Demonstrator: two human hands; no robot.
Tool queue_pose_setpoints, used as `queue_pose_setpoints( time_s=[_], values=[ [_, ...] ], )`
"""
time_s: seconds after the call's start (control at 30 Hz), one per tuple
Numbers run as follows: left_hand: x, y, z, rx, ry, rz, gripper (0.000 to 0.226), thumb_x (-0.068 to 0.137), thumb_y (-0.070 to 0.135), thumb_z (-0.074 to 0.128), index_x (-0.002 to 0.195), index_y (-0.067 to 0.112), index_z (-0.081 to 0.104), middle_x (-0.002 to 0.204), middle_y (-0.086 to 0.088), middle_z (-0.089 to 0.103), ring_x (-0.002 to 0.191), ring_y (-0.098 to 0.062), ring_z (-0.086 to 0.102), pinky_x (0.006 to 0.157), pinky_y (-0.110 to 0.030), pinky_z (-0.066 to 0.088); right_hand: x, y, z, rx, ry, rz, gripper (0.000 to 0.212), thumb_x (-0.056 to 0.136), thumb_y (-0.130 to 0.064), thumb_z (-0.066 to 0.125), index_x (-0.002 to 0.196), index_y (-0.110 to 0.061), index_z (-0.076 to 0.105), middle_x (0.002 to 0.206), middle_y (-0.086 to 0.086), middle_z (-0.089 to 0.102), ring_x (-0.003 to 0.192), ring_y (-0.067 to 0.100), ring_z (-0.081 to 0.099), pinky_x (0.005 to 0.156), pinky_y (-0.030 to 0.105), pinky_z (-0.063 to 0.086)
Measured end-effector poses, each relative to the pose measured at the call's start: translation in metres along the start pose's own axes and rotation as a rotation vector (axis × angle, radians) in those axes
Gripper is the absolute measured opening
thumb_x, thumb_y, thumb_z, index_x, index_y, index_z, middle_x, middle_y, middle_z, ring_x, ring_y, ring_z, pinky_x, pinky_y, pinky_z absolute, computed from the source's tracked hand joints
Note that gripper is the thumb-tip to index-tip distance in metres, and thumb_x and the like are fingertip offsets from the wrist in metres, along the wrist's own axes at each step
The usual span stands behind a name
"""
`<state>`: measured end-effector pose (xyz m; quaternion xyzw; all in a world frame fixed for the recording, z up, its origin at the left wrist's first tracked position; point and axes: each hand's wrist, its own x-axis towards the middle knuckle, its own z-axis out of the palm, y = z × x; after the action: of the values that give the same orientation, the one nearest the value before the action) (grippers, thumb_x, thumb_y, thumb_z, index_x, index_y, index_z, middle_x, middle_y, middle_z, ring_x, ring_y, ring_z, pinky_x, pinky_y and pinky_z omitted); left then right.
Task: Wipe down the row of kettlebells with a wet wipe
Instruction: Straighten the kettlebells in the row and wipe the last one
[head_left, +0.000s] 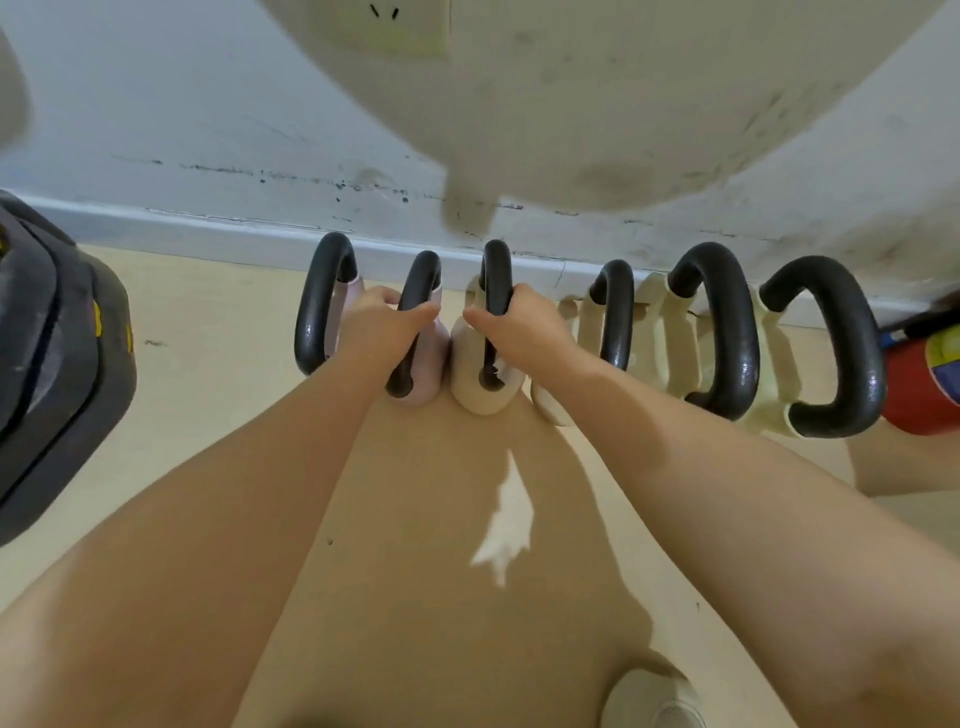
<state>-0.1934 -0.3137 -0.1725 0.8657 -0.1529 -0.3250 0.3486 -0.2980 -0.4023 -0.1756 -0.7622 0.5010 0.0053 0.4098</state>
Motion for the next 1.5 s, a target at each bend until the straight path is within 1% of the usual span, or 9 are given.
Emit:
queue_pose_setpoints(
  time_s=[0.27,0.57,0.83,0.97,1.07,1.2,1.27,1.33,1.5],
  values=[
    [-0.002,-0.005,0.019,-0.064,0.028,0.005,0.019,0.095,0.028,0.043,0.083,0.015,0.049,0.072,-0.003,0.051,0.069,-0.017,0.051,0.067,-0.027,0.039,0.003,0.001,0.014,-0.018,0.084,0.086,0.024,0.089,-0.036,0.042,0.097,-0.014,0.046,0.078,0.006,0.062,0.067,0.025,0.064,0.059,0.035,0.051],
    [0.006,-0.007,0.022,-0.08,0.043,-0.028,0.031,0.093,0.031,0.046,0.105,0.004,0.056,0.069,0.0,0.048,0.063,-0.012,0.048,0.053,-0.022,0.031,0.005,-0.001,0.018,0.057,0.113,0.115,0.027,0.088,-0.034,0.044,0.105,-0.012,0.045,0.078,0.002,0.055,0.074,0.025,0.061,0.065,0.039,0.053],
    [0.007,-0.007,0.021,-0.136,0.053,-0.023,0.026,0.092,0.027,0.049,0.102,0.003,0.056,0.077,-0.009,0.055,0.085,-0.027,0.057,0.085,-0.039,0.046,0.007,0.001,0.015,0.071,0.08,0.102,0.027,0.088,-0.031,0.045,0.107,-0.012,0.044,0.075,0.002,0.053,0.068,0.022,0.058,0.06,0.038,0.051],
    [0.009,-0.008,0.019,-0.065,0.037,-0.063,0.032,0.093,0.03,0.046,0.103,0.002,0.058,0.07,-0.004,0.05,0.08,-0.024,0.054,0.081,-0.037,0.045,0.007,0.002,0.011,0.035,0.05,0.079,0.031,0.09,-0.032,0.044,0.111,-0.009,0.043,0.077,0.003,0.054,0.065,0.021,0.056,0.055,0.035,0.044],
    [0.004,-0.003,0.016,0.008,0.028,-0.034,0.038,0.093,0.03,0.047,0.122,0.006,0.049,0.089,-0.007,0.058,0.082,-0.021,0.055,0.08,-0.035,0.043,-0.002,-0.001,-0.004,-0.096,-0.028,0.031,0.044,0.092,-0.048,0.04,0.113,-0.01,0.045,0.079,0.002,0.059,0.072,0.023,0.059,0.063,0.039,0.05],
    [-0.013,0.007,0.019,0.52,0.321,0.335,0.066,0.089,0.042,0.048,0.143,0.01,0.024,0.137,-0.017,0.04,0.119,-0.031,0.043,0.096,-0.04,0.037,-0.032,0.025,-0.037,-0.455,0.272,-0.106,0.059,0.091,-0.055,0.038,0.133,-0.013,0.036,0.128,0.01,0.047,0.098,0.034,0.06,0.066,0.039,0.047],
    [-0.028,0.01,0.038,0.414,0.243,0.494,0.066,0.084,0.041,0.055,0.137,0.009,0.033,0.127,-0.014,0.048,0.113,-0.027,0.047,0.091,-0.033,0.037,-0.049,0.047,-0.049,-0.462,0.394,-0.041,0.072,0.089,-0.048,0.051,0.142,-0.009,0.021,0.142,0.015,0.031,0.105,0.035,0.058,0.066,0.04,0.048],
    [-0.046,0.012,0.059,0.194,0.039,0.376,0.07,0.079,0.048,0.061,0.132,0.009,0.037,0.12,-0.011,0.053,0.11,-0.026,0.052,0.092,-0.035,0.043,-0.055,0.065,-0.05,-0.393,0.294,0.141,0.081,0.085,-0.045,0.06,0.142,-0.008,0.016,0.145,0.015,0.03,0.11,0.035,0.057,0.074,0.043,0.05],
    [-0.05,0.001,0.076,0.21,0.037,0.319,0.054,0.086,0.03,0.059,0.131,0.012,0.036,0.11,-0.011,0.061,0.101,-0.033,0.058,0.086,-0.048,0.049,-0.049,0.082,-0.038,-0.144,0.158,0.163,0.035,0.088,-0.025,0.056,0.11,-0.004,0.038,0.106,0.016,0.059,0.094,0.036,0.06,0.072,0.04,0.048]
  ],
)
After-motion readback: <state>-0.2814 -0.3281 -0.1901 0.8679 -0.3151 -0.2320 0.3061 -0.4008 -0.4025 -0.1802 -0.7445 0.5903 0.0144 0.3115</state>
